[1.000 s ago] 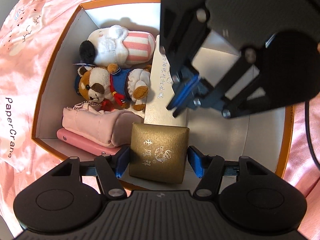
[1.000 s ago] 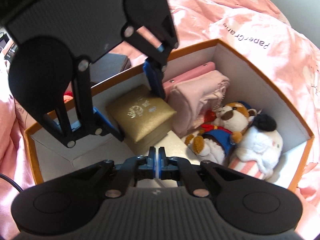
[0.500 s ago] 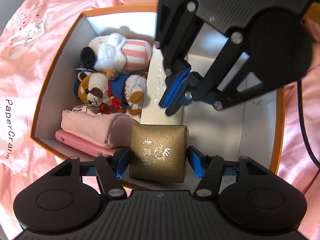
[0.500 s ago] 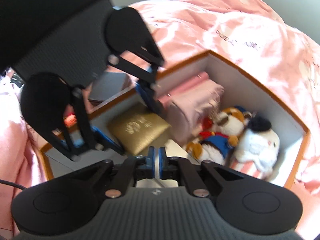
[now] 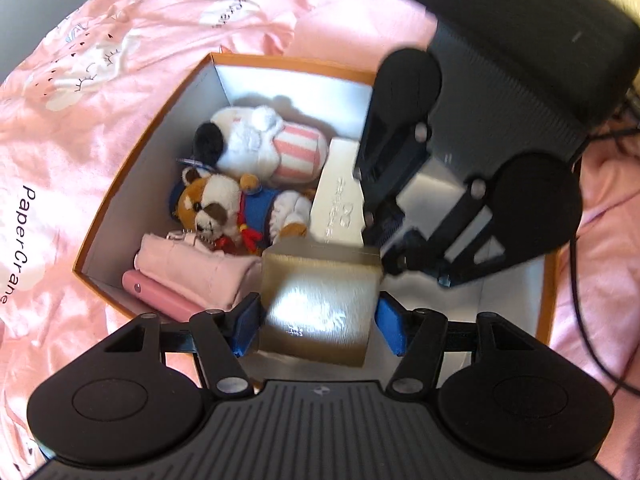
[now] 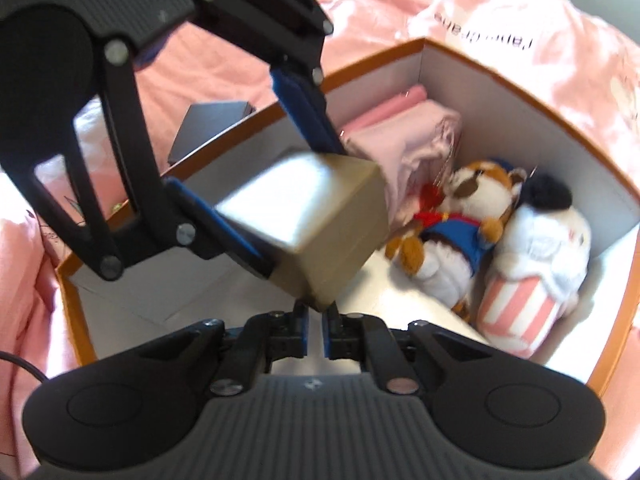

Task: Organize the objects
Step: 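Open the right tool to release the white box while the left tool sets the gold box down, then withdraw both tools from the shoebox toward the black case and photo card pack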

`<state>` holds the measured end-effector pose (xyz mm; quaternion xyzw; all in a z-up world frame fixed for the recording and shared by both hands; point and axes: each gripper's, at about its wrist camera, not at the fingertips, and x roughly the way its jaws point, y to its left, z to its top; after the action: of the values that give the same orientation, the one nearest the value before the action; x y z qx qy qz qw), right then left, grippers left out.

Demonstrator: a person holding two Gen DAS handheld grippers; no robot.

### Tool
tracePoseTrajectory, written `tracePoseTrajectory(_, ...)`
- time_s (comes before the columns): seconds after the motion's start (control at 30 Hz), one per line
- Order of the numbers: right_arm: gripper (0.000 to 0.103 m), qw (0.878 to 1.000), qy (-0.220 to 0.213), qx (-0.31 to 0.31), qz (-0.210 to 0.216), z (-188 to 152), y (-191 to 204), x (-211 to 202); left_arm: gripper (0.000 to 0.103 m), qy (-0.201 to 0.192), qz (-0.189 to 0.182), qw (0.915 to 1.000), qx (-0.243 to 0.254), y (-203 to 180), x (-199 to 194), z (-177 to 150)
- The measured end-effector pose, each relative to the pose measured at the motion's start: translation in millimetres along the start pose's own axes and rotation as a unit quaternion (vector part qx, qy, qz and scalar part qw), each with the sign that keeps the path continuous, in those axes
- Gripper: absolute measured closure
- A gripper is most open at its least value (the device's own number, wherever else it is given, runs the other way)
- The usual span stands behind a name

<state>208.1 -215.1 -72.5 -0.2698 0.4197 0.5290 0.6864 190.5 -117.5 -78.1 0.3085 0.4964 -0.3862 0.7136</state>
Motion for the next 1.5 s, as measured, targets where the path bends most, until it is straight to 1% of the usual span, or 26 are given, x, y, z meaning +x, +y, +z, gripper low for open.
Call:
tracePoseTrajectory(0.07, 0.095, 1.0, -0.008, -0.01, -0.007, 0.3, 0.0, -3.0, 0.033, 0.012, 0.006, 0.9998, 0.011, -2.2, 5.0, -0.1)
tracePoseTrajectory(0.13, 0.095, 1.0, -0.008, -0.016, -0.009, 1.2, 0.1, -4.4, 0.033, 0.027, 0.016, 0.9993, 0.022, -3.0, 8.9, -1.7)
tracePoseTrajectory(0.23, 0.095, 1.0, -0.001, -0.029, -0.006, 3.6, 4.0, 0.0, 0.033, 0.052, 0.017, 0.9978, 0.036, -5.0, 17.1, -1.4)
tracePoseTrajectory(0.4, 0.095, 0.999, 0.011, -0.051, -0.007, 6.1, 9.4, 10.3, 0.031, 0.079, 0.027, 0.9938, 0.073, -10.1, 28.2, 0.8)
tracePoseTrajectory(0.5, 0.095, 0.998, 0.015, -0.06, -0.009, 5.3, 11.2, 18.4, 0.029, 0.085, 0.027, 0.9922, 0.087, -12.3, 32.3, 0.3)
tracePoseTrajectory(0.57, 0.095, 0.998, 0.016, -0.058, -0.005, 4.8, 10.5, 18.8, 0.028, 0.079, 0.019, 0.993, 0.085, -11.0, 31.9, -0.2)
tracePoseTrajectory(0.63, 0.094, 0.998, 0.009, -0.057, -0.005, 4.9, 9.4, 17.4, 0.025, 0.069, 0.011, 0.9945, 0.078, -8.5, 28.1, -1.0)
tracePoseTrajectory(0.7, 0.094, 0.999, 0.003, -0.051, 0.0, 6.4, 7.5, 15.3, 0.025, 0.055, 0.004, 0.9963, 0.066, -4.6, 22.3, -2.5)
tracePoseTrajectory(0.77, 0.094, 0.999, 0.005, -0.051, 0.0, 7.5, 6.6, 15.0, 0.027, 0.042, 0.007, 0.9981, 0.044, 0.5, 15.8, -4.3)
tracePoseTrajectory(0.8, 0.094, 0.999, 0.01, -0.053, 0.0, 7.6, 6.5, 15.1, 0.032, 0.03, 0.005, 0.9991, 0.029, 3.7, 10.5, -6.4)
tracePoseTrajectory(0.83, 0.094, 0.998, 0.02, -0.052, 0.003, 7.5, 5.7, 15.4, 0.033, 0.017, 0.002, 0.9997, 0.014, 6.5, 5.1, -8.9)
tracePoseTrajectory(0.9, 0.094, 0.998, 0.04, -0.035, 0.017, 6.5, 1.9, 16.1, 0.034, -0.014, 0.0, 0.9996, -0.024, 12.3, -7.5, -15.0)
tracePoseTrajectory(0.97, 0.085, 0.998, 0.061, 0.005, 0.026, 5.8, -3.8, 18.1, 0.034, -0.046, 0.008, 0.997, -0.062, 12.0, -19.7, -21.6)
tracePoseTrajectory(1.0, 0.072, 0.997, 0.073, 0.032, 0.022, 6.0, -6.3, 20.0, 0.034, -0.057, 0.017, 0.9944, -0.087, 9.7, -25.5, -22.3)
tracePoseTrajectory(1.03, 0.066, 0.994, 0.084, 0.06, 0.017, 6.7, -8.0, 22.0, 0.036, -0.072, 0.023, 0.991, -0.111, 13.1, -28.6, -25.1)
tracePoseTrajectory(1.07, 0.066, 0.992, 0.091, 0.09, 0.015, 7.9, -9.0, 23.8, 0.036, -0.081, 0.028, 0.9868, -0.137, 12.9, -34.1, -29.4)
tracePoseTrajectory(1.13, 0.067, 0.984, 0.1, 0.146, 0.013, 10.0, -8.3, 28.0, 0.037, -0.09, 0.045, 0.9757, -0.195, 19.3, -34.4, -38.0)
tracePoseTrajectory(1.17, 0.068, 0.98, 0.104, 0.169, 0.009, 10.7, -7.4, 30.6, 0.037, -0.102, 0.045, 0.9711, -0.211, 19.4, -37.6, -43.0)
tracePoseTrajectory(1.2, 0.072, 0.977, 0.101, 0.188, 0.009, 11.3, -5.9, 32.7, 0.038, -0.118, 0.043, 0.9647, -0.231, 27.0, -34.2, -49.7)
tracePoseTrajectory(1.23, 0.072, 0.975, 0.094, 0.202, 0.01, 11.8, -4.0, 34.6, 0.038, -0.125, 0.051, 0.9579, -0.253, 27.6, -36.7, -57.3)
tracePoseTrajectory(1.27, 0.073, 0.974, 0.088, 0.21, 0.004, 12.4, -2.2, 36.6, 0.038, -0.124, 0.063, 0.9509, -0.277, 29.9, -38.3, -60.8)
tracePoseTrajectory(1.3, 0.076, 0.974, 0.082, 0.212, -0.009, 13.1, -0.4, 38.6, 0.039, -0.121, 0.078, 0.9424, -0.302, 27.8, -49.5, -66.4)
tracePoseTrajectory(1.33, 0.08, 0.975, 0.072, 0.21, -0.023, 14.0, 1.1, 40.5, 0.04, -0.118, 0.092, 0.9336, -0.326, 27.8, -53.6, -72.2)
tracePoseTrajectory(1.37, 0.083, 0.975, 0.064, 0.212, -0.032, 14.9, 1.0, 42.0, 0.041, -0.116, 0.102, 0.9266, -0.343, 27.5, -53.5, -77.5)
tracePoseTrajectory(1.4, 0.087, 0.973, 0.058, 0.221, -0.034, 15.6, -0.9, 43.5, 0.041, -0.112, 0.105, 0.921, -0.358, 24.4, -64.0, -85.1)
tracePoseTrajectory(1.5, 0.088, 0.965, 0.042, 0.256, -0.028, 15.4, -9.3, 45.1, 0.042, -0.107, 0.103, 0.9035, -0.402, 28.4, -56.7, -99.9)
